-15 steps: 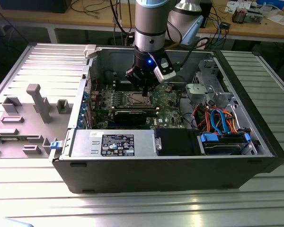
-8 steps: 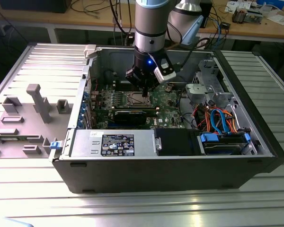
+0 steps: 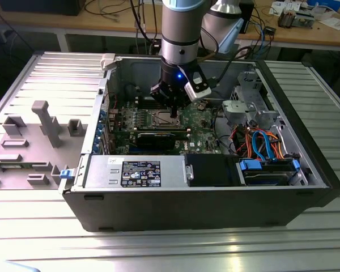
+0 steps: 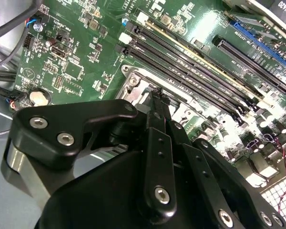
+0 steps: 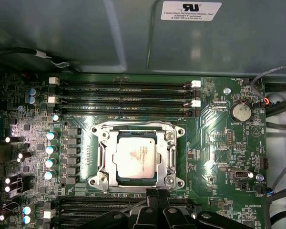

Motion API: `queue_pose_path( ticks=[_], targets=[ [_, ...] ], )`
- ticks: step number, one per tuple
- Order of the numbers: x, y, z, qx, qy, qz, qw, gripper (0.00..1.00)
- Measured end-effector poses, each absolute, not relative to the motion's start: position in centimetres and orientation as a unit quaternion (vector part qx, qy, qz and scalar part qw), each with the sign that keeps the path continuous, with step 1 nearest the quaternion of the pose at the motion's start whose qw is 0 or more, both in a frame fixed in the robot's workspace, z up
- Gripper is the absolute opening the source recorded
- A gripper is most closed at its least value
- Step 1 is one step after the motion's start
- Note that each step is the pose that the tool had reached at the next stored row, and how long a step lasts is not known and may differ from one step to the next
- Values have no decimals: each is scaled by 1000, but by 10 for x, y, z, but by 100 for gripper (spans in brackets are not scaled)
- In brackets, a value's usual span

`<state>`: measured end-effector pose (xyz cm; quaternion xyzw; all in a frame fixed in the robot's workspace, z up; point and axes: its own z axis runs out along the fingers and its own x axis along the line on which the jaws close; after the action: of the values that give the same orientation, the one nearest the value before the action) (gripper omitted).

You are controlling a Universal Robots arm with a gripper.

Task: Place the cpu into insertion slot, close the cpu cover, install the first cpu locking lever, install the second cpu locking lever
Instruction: 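Install the second cpu locking lever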

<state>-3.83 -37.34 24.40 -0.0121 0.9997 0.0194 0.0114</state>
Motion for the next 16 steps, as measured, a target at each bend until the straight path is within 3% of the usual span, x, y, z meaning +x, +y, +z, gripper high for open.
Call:
queue_pose_path(
  ticks=[12, 16],
  targets=[
    [-38, -378, 244, -12, 1000, 21, 11, 11],
    [-39, -386, 242, -12, 1000, 21, 6, 11]
  ],
)
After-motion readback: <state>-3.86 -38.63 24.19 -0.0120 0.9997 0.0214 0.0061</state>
